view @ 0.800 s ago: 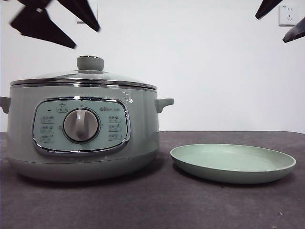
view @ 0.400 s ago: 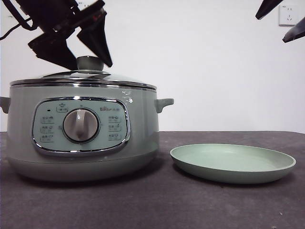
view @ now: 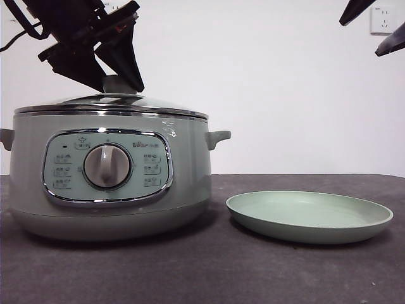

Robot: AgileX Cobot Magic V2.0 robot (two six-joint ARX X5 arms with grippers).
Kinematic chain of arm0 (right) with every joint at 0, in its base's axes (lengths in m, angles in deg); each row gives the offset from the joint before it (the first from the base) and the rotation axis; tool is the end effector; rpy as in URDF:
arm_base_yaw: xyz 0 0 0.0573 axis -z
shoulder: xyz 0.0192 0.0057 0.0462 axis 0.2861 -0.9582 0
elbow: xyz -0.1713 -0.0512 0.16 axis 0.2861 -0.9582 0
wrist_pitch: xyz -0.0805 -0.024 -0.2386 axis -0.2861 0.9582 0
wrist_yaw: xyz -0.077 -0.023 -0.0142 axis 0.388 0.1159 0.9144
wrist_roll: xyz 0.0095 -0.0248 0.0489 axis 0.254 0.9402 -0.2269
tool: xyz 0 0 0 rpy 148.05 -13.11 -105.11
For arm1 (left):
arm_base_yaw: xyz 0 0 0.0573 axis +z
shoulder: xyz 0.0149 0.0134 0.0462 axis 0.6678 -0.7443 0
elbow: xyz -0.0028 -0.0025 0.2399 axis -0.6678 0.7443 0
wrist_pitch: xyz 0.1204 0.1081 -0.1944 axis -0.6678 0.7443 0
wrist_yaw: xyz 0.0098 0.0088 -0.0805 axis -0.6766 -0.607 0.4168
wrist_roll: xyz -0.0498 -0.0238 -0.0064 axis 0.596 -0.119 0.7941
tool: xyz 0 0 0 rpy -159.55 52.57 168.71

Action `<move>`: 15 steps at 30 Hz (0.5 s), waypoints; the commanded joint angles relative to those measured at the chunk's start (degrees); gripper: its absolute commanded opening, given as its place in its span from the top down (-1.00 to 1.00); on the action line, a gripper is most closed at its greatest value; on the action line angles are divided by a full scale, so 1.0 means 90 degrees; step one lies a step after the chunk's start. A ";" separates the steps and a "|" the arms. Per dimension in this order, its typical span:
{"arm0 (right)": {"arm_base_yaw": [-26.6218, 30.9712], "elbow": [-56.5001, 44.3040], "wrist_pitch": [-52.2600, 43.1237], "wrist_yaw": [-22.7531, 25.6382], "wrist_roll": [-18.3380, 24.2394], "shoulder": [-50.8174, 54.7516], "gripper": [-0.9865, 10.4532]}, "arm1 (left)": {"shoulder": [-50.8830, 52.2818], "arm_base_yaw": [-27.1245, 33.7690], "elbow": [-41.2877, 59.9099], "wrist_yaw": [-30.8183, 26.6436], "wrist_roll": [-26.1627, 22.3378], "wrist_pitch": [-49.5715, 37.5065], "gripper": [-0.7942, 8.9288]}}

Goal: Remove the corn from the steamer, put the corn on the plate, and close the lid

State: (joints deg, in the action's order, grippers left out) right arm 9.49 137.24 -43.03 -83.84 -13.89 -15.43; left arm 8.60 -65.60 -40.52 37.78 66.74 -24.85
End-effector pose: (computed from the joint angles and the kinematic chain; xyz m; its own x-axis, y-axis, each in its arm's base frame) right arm 0.2083 0.0412 0.2992 0.6229 0.5497 -0.5566 -0.4474 0.8340 0.3230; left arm 0.2807 -0.1284 0.2706 0.6261 -0.4393 -0.6442 0.5062 0.8574 -0.0927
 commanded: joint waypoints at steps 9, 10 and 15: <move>-0.0600 0.0066 -0.0675 -0.0032 -0.0250 -0.0131 0.21 | 0.0809 0.0002 0.0075 -0.0534 0.0017 -0.0342 0.85; -0.0729 0.0114 -0.0709 -0.0034 -0.0284 -0.0204 0.21 | 0.0976 0.0002 0.0075 -0.0680 0.0019 -0.0345 0.85; -0.1404 0.0571 -0.0709 -0.0029 -0.0284 -0.0833 0.21 | 0.1875 0.0002 0.0075 -0.1302 0.0017 -0.0289 0.85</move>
State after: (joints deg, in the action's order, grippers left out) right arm -2.40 141.76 -49.06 -84.00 -15.90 -22.01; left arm 23.75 -65.54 -39.14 26.50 66.98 -25.47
